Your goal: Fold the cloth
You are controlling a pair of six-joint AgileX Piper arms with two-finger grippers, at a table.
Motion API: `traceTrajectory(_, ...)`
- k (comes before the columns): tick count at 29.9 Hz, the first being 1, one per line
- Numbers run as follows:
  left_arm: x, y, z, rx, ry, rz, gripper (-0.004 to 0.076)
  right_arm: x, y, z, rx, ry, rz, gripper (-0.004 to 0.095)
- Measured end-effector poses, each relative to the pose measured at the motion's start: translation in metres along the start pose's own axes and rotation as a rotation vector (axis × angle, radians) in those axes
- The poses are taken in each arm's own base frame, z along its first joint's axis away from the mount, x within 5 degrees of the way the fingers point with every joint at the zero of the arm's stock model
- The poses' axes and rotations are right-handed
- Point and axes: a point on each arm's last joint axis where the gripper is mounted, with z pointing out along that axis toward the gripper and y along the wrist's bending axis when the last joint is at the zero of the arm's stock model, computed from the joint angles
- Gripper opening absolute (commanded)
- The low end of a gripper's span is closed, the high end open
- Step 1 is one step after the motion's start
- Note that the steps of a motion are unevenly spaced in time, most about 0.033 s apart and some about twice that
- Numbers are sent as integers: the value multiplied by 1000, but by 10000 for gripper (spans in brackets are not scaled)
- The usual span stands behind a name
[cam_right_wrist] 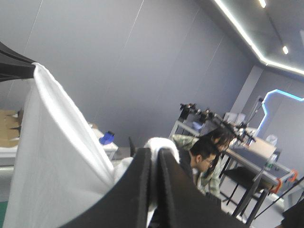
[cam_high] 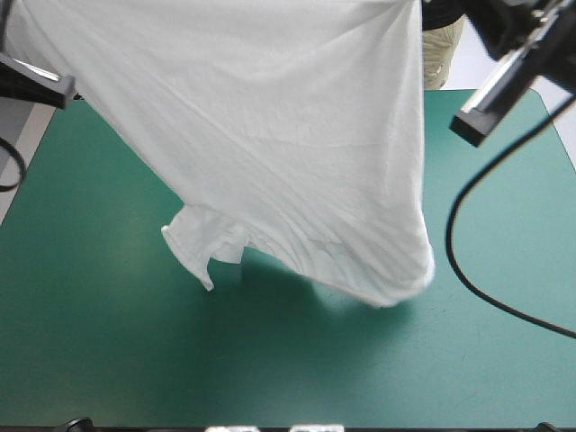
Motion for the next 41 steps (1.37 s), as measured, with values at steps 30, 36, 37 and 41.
traceTrajectory(30, 58, -60, 176, -144, 30, -166, -9, 141, -60, 116, 363, 428, -5, -17)
traceTrajectory(36, 66, -37, 203, -172, -234, -181, -9, 146, -87, 134, 473, 150, -40, -17)
traceTrajectory(37, 62, -35, 203, -179, -262, -171, -9, 142, -89, 133, 482, 110, -40, -17)
traceTrajectory(41, 53, -28, 197, -208, -303, -131, -9, 134, -92, 131, 494, 46, -52, -18)
